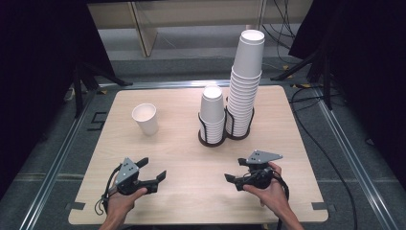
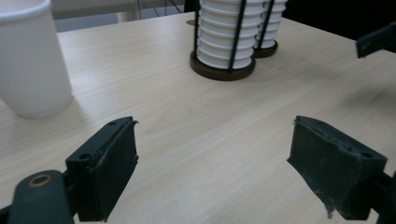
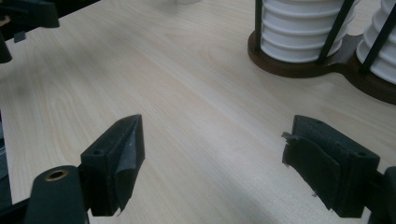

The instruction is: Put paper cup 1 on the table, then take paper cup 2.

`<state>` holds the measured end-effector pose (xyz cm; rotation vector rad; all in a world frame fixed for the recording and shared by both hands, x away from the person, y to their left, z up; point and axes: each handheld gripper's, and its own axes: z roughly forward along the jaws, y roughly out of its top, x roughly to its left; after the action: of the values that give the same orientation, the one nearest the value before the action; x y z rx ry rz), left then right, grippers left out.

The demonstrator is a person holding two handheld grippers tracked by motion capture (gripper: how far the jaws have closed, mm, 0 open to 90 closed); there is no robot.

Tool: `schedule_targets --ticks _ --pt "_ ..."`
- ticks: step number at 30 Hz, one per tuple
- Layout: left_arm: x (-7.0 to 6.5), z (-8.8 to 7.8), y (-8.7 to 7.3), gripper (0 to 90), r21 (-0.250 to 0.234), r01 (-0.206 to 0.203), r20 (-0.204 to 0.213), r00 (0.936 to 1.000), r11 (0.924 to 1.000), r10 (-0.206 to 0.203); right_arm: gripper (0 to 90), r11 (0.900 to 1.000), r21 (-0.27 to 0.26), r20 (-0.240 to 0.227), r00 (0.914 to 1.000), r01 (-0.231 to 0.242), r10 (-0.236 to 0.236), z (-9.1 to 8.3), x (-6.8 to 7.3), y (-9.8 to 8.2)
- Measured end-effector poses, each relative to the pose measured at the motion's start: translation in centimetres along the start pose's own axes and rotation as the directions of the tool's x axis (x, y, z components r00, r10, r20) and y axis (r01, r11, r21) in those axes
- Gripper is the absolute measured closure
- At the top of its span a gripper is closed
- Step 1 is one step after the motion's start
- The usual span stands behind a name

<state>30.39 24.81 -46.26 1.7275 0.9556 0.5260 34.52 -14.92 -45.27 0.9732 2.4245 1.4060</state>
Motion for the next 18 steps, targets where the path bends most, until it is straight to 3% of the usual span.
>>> schedule_targets --ticks 4,10,13,14,15,18 --pt "-1.1 -0.1 -0.4 14.3 0.016 0.013 0.025 0.9996 0.9998 -0.013 19.6 1.000 0.002 0.010 0.9999 0.006 -0.006 0.1 -0.1 0.0" --pt "-2.3 -0.1 -0.5 14.3 0.016 -0.025 0.060 0.9979 0.9996 0.024 19.4 1.000 0.004 0.011 0.9999 0.004 -0.004 0.1 -0.2 -0.1" --pt "-2.0 0.1 -0.4 14.3 0.014 -0.034 0.053 0.9980 0.9993 0.033 19.4 1.000 -0.007 0.008 1.0000 0.000 0.000 0.1 -0.2 -0.1" --pt "-1.8 0.3 -0.5 14.3 -0.003 -0.026 0.060 0.9978 0.9997 0.026 19.4 1.000 -0.002 -0.008 0.9997 -0.022 0.022 0.1 -0.1 0.0" --pt "-1.6 0.3 -0.5 14.3 0.000 -0.023 0.052 0.9984 0.9997 0.023 19.4 1.000 -0.009 0.012 0.9999 -0.006 0.006 -0.1 -0.2 0.0" --pt "-1.2 0.3 -0.6 14.3 0.000 -0.009 0.047 0.9988 1.0000 0.009 19.3 0.999 -0.028 0.013 0.9998 -0.017 0.018 -0.5 -0.2 0.3"
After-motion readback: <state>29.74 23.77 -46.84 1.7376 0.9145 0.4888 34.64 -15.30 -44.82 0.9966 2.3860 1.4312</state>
